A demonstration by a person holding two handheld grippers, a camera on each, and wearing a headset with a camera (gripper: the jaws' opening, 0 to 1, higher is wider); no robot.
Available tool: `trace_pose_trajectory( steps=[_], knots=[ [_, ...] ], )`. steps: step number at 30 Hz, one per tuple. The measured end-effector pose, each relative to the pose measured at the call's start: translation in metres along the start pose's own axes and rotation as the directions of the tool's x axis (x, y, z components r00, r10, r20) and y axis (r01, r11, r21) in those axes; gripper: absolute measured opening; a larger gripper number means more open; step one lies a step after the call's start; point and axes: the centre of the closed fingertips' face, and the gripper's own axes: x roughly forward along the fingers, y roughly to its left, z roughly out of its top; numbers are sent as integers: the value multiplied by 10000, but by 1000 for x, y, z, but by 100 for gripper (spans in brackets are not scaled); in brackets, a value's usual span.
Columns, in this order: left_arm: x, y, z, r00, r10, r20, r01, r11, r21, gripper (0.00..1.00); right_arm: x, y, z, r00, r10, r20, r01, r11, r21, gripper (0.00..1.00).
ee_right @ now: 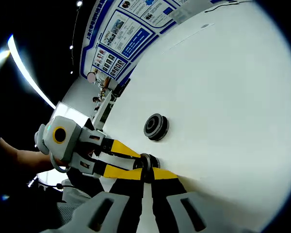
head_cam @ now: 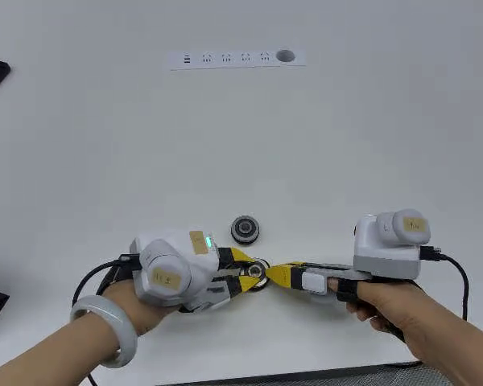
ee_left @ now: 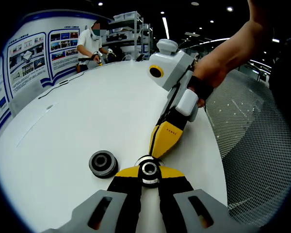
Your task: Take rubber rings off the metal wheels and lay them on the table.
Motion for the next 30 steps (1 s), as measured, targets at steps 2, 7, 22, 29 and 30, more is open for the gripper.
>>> trace_pose_trajectory(
  steps=[2,7,22,29,30],
  knots=[
    [0,0,0,10000,0,-2,0,10000,3,12,0,-1,0,10000,-68,-14,67,9999,-82,6],
    [0,0,0,10000,-2,-5,2,10000,12,12,0,-2,0,9998,-169,-39,168,9996,-235,4],
    [0,0,0,10000,-10,-48,10,10000,46,12,0,1,2,9996,-278,-13,276,9969,-738,2],
    [0,0,0,10000,-14,-91,15,10000,80,12,1,7,3,9998,-175,21,176,9973,-715,2],
    [0,0,0,10000,-14,-98,15,10000,94,12,2,8,3,9999,-165,16,165,9972,-732,2]
  ],
)
